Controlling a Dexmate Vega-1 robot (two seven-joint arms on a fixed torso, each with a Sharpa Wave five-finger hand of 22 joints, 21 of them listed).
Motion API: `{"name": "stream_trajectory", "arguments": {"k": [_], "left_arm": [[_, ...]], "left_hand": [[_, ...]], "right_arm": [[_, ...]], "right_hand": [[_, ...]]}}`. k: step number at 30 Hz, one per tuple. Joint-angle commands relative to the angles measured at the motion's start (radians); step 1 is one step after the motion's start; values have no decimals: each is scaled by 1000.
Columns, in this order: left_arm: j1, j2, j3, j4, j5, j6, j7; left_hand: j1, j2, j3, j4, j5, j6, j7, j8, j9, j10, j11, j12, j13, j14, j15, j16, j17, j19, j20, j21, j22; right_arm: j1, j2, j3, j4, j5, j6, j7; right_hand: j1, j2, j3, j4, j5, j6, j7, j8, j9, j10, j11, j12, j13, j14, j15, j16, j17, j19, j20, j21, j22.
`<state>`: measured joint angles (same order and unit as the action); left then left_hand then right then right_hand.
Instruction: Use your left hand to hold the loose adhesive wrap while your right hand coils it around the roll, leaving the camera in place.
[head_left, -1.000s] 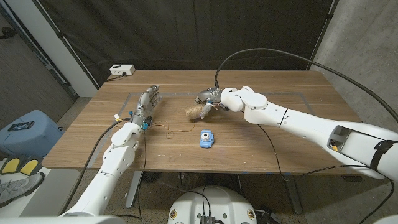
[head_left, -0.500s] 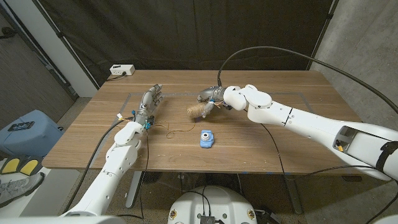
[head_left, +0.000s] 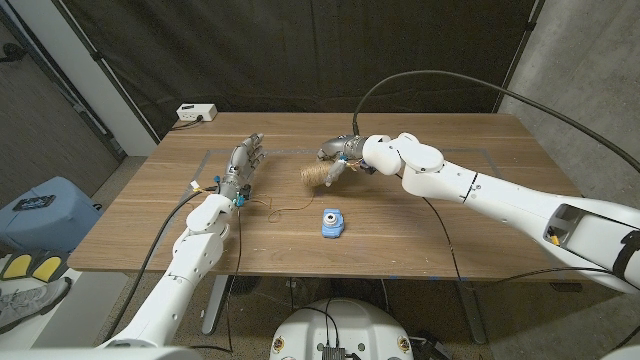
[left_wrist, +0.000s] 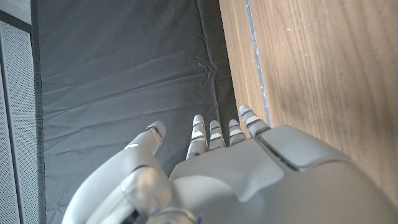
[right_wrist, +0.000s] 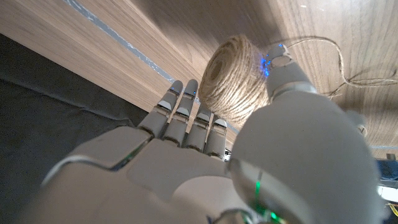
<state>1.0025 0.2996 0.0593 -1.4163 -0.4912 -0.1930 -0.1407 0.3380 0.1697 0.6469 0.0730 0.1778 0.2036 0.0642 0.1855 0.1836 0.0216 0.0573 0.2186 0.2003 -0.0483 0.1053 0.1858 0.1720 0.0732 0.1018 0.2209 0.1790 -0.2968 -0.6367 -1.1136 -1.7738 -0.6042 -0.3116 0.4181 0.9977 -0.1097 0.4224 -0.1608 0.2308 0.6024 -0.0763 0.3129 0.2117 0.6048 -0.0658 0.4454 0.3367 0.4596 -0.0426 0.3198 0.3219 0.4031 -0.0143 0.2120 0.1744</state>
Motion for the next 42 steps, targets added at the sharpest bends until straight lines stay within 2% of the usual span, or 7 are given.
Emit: {"name": "stream_trajectory", "arguments": {"k": [1,3,5,6,20,33,42], "left_arm": [[-9,6,8,-10,0,-3,-5],[-9,6,8,-12,0,-2,-5],[-8,8,9,-14,-2,2,-6],[-8,8,9,-13,-3,4,-6],[-22,15,16,0,2,0,-18],[-57,27,39,32,8,-10,-42],[-66,33,50,39,10,-16,-46]], "left_hand": [[-3,0,6,-5,-1,8,-2,6,3,4,-3,3,2,9,4,-4,2,10,3,-5,4],[-3,0,6,-5,-1,8,-2,6,3,5,-5,3,2,9,4,-4,3,10,3,-5,4],[-3,0,7,-6,-1,9,-2,6,3,4,-3,3,2,10,3,-4,2,10,3,-5,4],[-3,0,7,-7,-1,8,-2,6,3,4,-3,3,2,10,3,-4,2,10,3,-5,4],[3,3,11,-17,2,8,-1,5,3,4,2,2,2,10,4,-4,1,11,4,-6,4],[45,11,41,-72,31,32,-11,10,2,11,-13,2,0,10,-12,-5,0,13,-12,-10,1],[65,-2,49,-106,46,40,-16,11,1,12,-18,1,-1,10,-19,-6,-1,12,-17,-13,0]], "right_arm": [[-9,-15,19,-41,-1,-12,-12],[-9,-17,22,-46,0,-12,-12],[-9,-20,25,-52,2,-12,-12],[-9,-21,26,-55,0,-13,-11],[-9,-36,54,-66,26,-3,-20],[-14,-54,81,-89,54,-1,-27],[-20,-68,99,-100,69,-9,-34]], "right_hand": [[11,21,7,6,5,20,-8,9,3,46,-36,8,3,12,-119,5,4,6,0,-2,5],[11,23,6,6,5,22,-7,10,3,46,-35,8,3,13,-118,7,5,6,0,-2,5],[13,24,1,6,3,24,-6,8,3,62,-59,15,4,14,-119,10,10,6,1,-3,5],[13,24,1,7,3,25,-6,8,3,61,-61,14,4,14,-118,10,11,6,1,-2,5],[17,26,-2,6,2,39,-6,10,3,80,-68,22,5,30,-122,16,16,11,2,-1,5],[22,30,-7,7,-1,48,-4,10,3,87,-65,25,5,36,-123,23,25,12,3,-2,6],[21,31,-13,8,-3,50,-2,8,3,91,-66,27,6,39,-122,27,30,12,5,-2,6]]}}
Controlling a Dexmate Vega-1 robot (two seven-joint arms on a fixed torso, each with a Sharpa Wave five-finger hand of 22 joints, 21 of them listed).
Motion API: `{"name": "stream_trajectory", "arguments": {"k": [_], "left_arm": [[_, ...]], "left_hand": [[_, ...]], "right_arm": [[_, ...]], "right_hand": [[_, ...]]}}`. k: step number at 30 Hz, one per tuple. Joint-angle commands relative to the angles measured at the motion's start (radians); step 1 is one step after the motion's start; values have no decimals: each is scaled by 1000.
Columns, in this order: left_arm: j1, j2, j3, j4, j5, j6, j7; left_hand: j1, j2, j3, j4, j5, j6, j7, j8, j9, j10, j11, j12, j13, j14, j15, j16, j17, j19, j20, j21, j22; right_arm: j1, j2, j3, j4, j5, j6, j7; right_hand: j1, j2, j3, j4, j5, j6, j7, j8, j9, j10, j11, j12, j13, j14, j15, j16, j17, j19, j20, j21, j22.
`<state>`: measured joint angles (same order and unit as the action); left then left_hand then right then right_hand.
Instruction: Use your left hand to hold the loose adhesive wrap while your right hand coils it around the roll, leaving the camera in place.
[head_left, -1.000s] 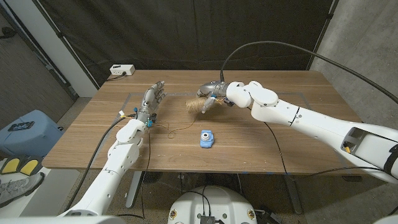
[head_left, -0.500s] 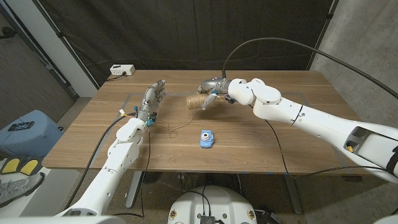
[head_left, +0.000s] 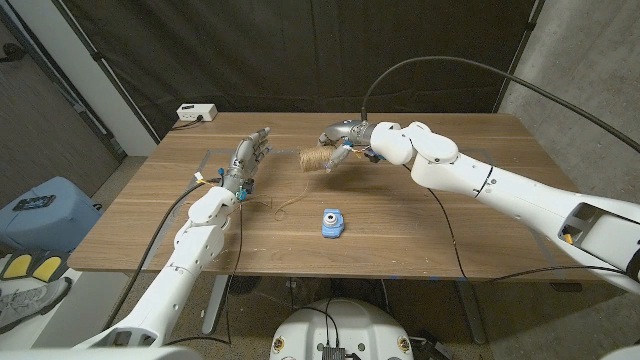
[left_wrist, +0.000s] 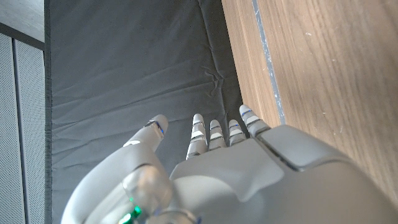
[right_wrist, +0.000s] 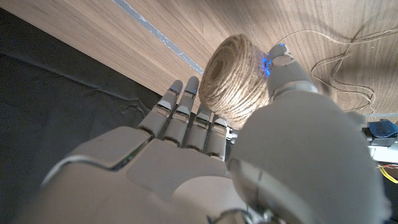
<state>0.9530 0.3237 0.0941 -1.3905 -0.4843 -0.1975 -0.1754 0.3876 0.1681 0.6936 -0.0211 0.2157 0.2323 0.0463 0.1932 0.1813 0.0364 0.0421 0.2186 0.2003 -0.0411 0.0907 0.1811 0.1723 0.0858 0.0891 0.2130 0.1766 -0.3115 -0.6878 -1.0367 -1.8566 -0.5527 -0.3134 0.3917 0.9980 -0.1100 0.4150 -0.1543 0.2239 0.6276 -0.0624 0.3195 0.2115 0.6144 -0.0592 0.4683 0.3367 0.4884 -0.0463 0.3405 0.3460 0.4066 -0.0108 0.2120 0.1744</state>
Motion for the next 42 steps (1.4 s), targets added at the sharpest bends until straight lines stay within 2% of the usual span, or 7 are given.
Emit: {"name": "stream_trajectory", "arguments": {"k": [1,15,20,30,34,42], "left_arm": [[-17,9,16,14,3,-12,-12],[-2,23,25,-13,12,-11,9],[9,17,30,-14,25,-33,30],[18,29,40,-22,25,-34,25],[22,31,43,-32,34,-34,40],[30,39,53,-45,43,-22,53]], "left_hand": [[16,-3,2,-14,9,13,1,3,3,-2,-3,1,-1,3,-5,-1,-1,0,-5,-5,2],[31,-20,0,-49,17,18,0,2,2,-1,-4,1,-2,4,-9,-1,-1,1,-9,-7,2],[52,-22,4,-80,24,35,0,6,2,20,-15,8,-2,19,-12,4,-1,14,-10,-4,1],[64,-24,4,-99,27,43,-4,6,2,26,-15,9,-2,23,-16,4,-1,19,-12,-4,1],[75,-27,3,-115,29,45,-5,4,2,40,-20,13,-2,48,-21,11,0,23,-14,-4,1],[86,-27,0,-129,30,40,-5,0,2,25,-26,5,-2,26,-26,1,0,21,-18,-6,2]], "right_arm": [[-6,-19,25,-20,19,-7,-9],[-15,-40,40,-46,16,-14,-25],[-20,-49,47,-56,16,-19,-27],[-23,-65,54,-79,-3,-38,-30],[-25,-70,61,-88,-5,-44,-36],[-25,-78,74,-110,-4,-65,-28]], "right_hand": [[21,32,-6,2,3,25,-16,2,4,82,-71,4,6,10,-119,7,7,8,1,-2,6],[26,35,-8,1,2,37,-17,2,4,89,-73,8,7,19,-122,10,11,10,3,-2,6],[27,36,-8,1,2,41,-18,3,4,94,-72,10,7,24,-124,11,12,11,2,-1,6],[30,37,-10,1,0,45,-16,2,4,97,-73,10,6,31,-125,13,14,11,2,-1,6],[23,40,-14,6,-1,47,-17,1,5,97,-73,10,6,30,-125,15,18,11,2,-2,6],[29,42,-11,3,-1,58,-15,3,5,105,-72,13,6,39,-129,14,17,13,3,-1,6]]}}
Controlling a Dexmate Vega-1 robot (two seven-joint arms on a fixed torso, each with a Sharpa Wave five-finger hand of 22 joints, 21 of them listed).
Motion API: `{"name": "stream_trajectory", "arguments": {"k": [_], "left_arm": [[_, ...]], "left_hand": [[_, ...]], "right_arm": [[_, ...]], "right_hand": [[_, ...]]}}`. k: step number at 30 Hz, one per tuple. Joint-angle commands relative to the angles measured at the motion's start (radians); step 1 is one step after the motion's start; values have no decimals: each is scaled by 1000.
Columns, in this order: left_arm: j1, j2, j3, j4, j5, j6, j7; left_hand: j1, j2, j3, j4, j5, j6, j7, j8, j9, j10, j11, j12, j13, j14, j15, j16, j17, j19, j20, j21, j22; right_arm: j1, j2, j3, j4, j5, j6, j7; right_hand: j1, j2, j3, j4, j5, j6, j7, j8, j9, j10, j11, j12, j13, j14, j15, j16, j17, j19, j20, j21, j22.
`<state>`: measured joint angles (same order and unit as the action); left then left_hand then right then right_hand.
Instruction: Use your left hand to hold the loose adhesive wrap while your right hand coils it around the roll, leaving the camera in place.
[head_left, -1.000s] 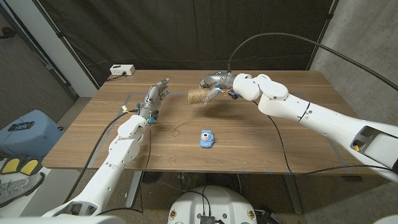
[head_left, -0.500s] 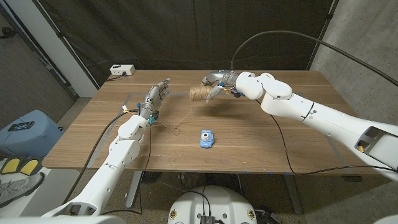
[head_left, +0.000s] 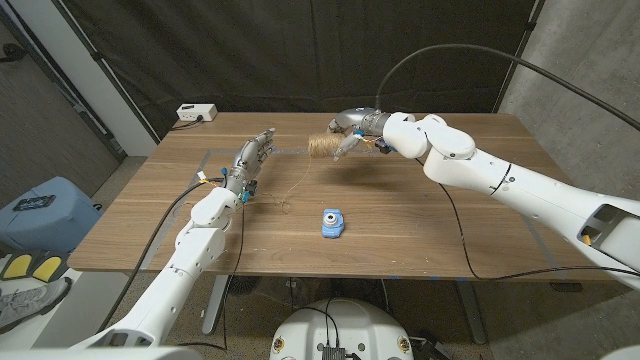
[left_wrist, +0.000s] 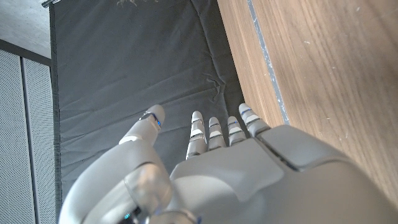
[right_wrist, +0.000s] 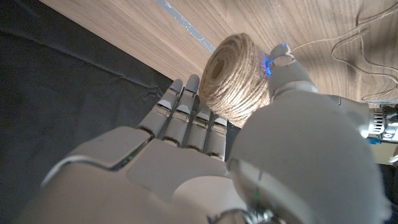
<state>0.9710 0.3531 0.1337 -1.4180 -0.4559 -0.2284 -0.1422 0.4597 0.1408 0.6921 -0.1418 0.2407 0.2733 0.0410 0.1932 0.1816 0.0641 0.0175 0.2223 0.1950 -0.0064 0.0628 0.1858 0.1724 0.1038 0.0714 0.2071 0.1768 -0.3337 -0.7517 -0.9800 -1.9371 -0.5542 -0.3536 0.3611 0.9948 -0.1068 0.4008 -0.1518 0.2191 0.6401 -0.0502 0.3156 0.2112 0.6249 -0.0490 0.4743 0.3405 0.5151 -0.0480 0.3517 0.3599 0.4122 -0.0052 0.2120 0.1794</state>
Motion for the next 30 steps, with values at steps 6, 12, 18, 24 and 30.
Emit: {"name": "stream_trajectory", "arguments": {"k": [6,12,18,24,30], "left_arm": [[16,17,25,-20,25,16,25],[10,29,41,-17,40,28,30],[-9,34,60,1,48,31,26],[-26,45,83,2,68,46,38],[-46,59,111,4,91,56,48]], "left_hand": [[28,4,6,-19,9,-3,-4,-1,2,1,-4,2,3,-5,1,-3,0,4,0,-1,1],[50,5,12,-33,13,1,-11,1,2,5,-4,3,4,3,-1,-1,0,9,0,-1,1],[76,0,16,-44,12,6,-22,4,2,15,-12,5,4,10,-3,1,0,12,-2,-2,0],[95,-5,18,-48,10,8,-27,6,3,22,-16,8,5,17,-5,2,1,18,0,-1,0],[125,-9,23,-51,8,15,-29,9,3,39,-21,13,6,34,-3,5,1,25,0,0,-1]], "right_arm": [[-5,-22,24,-35,2,-22,-3],[-9,-25,30,-39,10,-23,-5],[-9,-30,39,-44,15,-29,-8],[-14,-36,55,-46,29,-32,-20],[-16,-39,67,-49,39,-42,-28]], "right_hand": [[31,41,3,1,3,49,-25,7,5,99,-81,8,2,16,-126,4,5,8,-3,-1,1],[30,42,0,2,2,52,-27,7,5,104,-82,9,0,18,-128,6,8,8,-2,-1,1],[33,47,-1,2,1,54,-25,6,5,103,-80,8,0,20,-129,9,12,9,-2,-1,1],[39,54,-2,1,0,58,-26,6,6,107,-83,10,1,21,-130,13,17,9,-2,-1,1],[36,68,-4,7,-2,60,-26,5,6,108,-81,11,1,20,-129,17,25,9,-4,-1,2]]}}
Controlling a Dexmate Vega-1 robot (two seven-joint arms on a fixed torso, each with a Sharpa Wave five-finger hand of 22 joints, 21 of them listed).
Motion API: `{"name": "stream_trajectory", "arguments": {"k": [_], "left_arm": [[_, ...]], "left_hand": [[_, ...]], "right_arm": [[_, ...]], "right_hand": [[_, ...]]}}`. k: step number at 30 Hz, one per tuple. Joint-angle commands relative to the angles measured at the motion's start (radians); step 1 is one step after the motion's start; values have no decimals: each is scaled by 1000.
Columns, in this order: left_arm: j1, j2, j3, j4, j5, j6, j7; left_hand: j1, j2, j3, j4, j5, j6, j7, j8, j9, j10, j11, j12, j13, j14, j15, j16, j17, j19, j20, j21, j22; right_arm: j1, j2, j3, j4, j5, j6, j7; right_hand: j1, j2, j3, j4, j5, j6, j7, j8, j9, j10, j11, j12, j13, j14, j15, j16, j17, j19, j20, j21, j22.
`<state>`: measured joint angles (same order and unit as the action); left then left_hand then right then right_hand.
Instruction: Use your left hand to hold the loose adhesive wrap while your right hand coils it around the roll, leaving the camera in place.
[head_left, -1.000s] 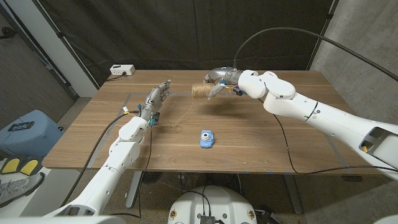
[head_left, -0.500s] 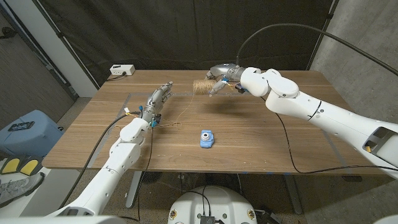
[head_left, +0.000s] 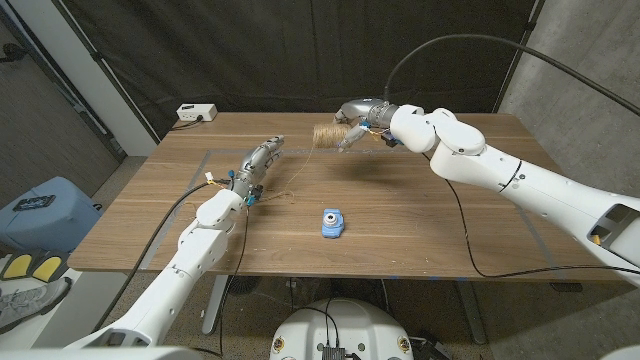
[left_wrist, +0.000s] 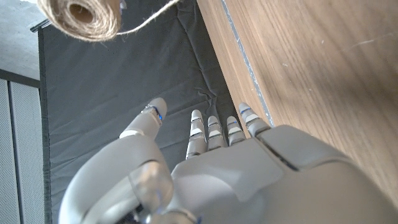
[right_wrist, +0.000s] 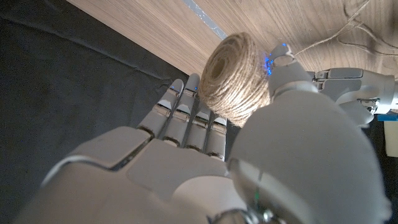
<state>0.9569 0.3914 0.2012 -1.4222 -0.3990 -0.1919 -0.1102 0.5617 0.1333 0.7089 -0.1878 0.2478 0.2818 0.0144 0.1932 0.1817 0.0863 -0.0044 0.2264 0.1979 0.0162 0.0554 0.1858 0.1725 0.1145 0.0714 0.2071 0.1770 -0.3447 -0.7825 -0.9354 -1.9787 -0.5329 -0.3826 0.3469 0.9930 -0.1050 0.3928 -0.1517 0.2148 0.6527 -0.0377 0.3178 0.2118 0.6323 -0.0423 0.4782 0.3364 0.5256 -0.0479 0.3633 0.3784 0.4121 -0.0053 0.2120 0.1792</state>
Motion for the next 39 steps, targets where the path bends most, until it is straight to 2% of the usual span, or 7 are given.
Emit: {"name": "stream_trajectory", "arguments": {"k": [1,9,15,26,35,39], "left_arm": [[-39,22,50,14,30,20,5],[-71,36,90,35,43,14,-17],[-95,45,117,51,39,9,-39],[-120,66,149,47,36,19,-50],[-141,74,172,47,46,17,-44],[-149,69,180,60,45,1,-41]], "left_hand": [[28,-3,6,-5,0,9,-2,10,3,18,-1,9,3,12,2,5,1,16,-1,0,-1],[51,-16,5,-7,-6,15,-6,12,3,25,-3,11,4,16,-1,4,1,19,0,-1,-1],[76,-35,1,-8,-14,23,2,15,4,39,1,15,6,20,0,3,1,25,2,-1,-1],[126,-72,-8,-6,-32,40,7,20,4,80,-11,29,12,45,-6,8,2,43,0,1,-1],[186,-110,-31,2,-50,91,3,32,6,151,-42,56,26,103,-20,19,4,69,1,4,2],[198,-116,-37,3,-53,100,10,33,7,165,-47,61,29,121,-26,22,4,78,3,7,2]], "right_arm": [[-5,-10,25,-6,20,-14,-15],[-6,-14,34,-6,29,-16,-27],[-6,-18,40,-4,37,-11,-35],[-2,-15,42,1,42,-14,-39],[-3,-19,47,-6,40,-24,-47],[-1,-16,46,-11,35,-41,-43]], "right_hand": [[38,70,4,8,2,49,-39,3,6,101,-88,6,5,11,-131,7,8,9,-3,-1,2],[33,76,-5,11,-3,56,-38,4,6,105,-88,9,6,13,-131,13,16,11,-3,0,2],[30,78,-10,12,-5,58,-37,3,7,109,-89,10,6,14,-131,17,20,12,-4,0,2],[30,79,-18,10,-8,59,-38,1,7,112,-88,10,5,16,-133,22,26,14,-4,1,2],[32,81,-23,8,-10,63,-38,1,8,114,-86,11,6,17,-133,25,31,15,-4,1,2],[34,81,-26,7,-11,66,-38,1,8,119,-86,13,5,21,-134,28,33,16,-4,1,2]]}}
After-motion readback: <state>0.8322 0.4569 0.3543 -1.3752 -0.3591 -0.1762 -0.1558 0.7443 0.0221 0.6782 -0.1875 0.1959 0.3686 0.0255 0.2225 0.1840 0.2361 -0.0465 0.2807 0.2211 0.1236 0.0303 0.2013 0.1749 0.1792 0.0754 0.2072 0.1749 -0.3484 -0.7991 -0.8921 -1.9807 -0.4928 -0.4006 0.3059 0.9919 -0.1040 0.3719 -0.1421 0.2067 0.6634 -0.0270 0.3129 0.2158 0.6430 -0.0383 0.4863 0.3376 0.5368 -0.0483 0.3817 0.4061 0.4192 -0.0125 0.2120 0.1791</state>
